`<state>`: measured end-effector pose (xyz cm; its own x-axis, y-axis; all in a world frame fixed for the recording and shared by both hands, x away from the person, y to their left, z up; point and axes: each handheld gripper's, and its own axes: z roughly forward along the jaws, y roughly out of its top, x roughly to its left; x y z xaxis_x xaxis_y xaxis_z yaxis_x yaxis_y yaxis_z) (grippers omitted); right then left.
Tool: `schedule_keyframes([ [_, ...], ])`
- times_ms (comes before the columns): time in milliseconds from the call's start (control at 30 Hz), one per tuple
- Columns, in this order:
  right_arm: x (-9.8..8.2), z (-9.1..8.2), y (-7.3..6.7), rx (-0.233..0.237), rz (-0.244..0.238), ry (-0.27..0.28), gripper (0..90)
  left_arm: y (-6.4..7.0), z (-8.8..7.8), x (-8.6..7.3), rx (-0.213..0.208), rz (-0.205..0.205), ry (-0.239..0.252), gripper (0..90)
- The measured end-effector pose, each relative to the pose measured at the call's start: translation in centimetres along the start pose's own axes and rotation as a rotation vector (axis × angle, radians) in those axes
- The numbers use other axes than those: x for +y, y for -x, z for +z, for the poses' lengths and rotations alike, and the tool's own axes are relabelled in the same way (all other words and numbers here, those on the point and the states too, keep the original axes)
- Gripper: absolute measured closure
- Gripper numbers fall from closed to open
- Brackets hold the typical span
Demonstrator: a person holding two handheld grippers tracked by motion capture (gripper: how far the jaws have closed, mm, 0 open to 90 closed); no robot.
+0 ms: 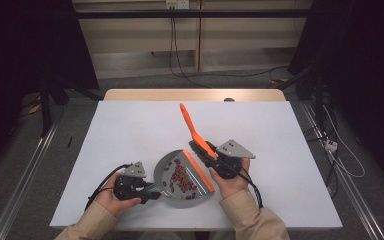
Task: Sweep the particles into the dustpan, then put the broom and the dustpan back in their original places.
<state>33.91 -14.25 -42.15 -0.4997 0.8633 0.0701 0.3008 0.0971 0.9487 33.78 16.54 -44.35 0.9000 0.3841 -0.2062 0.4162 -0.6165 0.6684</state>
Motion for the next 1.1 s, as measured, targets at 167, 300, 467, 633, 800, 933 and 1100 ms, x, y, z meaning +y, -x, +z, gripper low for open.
schedule_keyframes([
  [167,-0.4,-0.4,1.0,-0.02,0.007,-0.011,71.1,0.1,0.0,-0.1,0.018,0.001,0.017,63.1],
  [300,-0.6,-0.7,1.6,-0.036,0.005,-0.014,71.2,0.1,-0.4,-0.1,0.029,-0.004,0.04,63.2],
  [467,-0.4,-1.1,2.4,-0.051,0.007,-0.014,71.2,-0.3,-1.0,-0.1,0.05,-0.036,0.072,63.2],
  [633,-0.2,-1.7,3.3,-0.075,0.012,-0.004,71.2,-0.7,-1.6,-0.1,0.068,-0.058,0.107,63.1],
  [800,-0.3,-2.3,4.3,-0.102,0.009,-0.012,71.2,-1.2,-2.3,-0.2,0.113,-0.094,0.13,63.1],
  [933,-0.5,-3.1,5.6,-0.119,0.017,-0.02,71.2,-1.9,-3.1,-0.5,0.16,-0.129,0.149,63.1],
  [1100,-0.9,-4.3,7.0,-0.158,0.021,-0.026,71.2,-3.1,-3.9,-1.0,0.204,-0.202,0.172,63.1],
])
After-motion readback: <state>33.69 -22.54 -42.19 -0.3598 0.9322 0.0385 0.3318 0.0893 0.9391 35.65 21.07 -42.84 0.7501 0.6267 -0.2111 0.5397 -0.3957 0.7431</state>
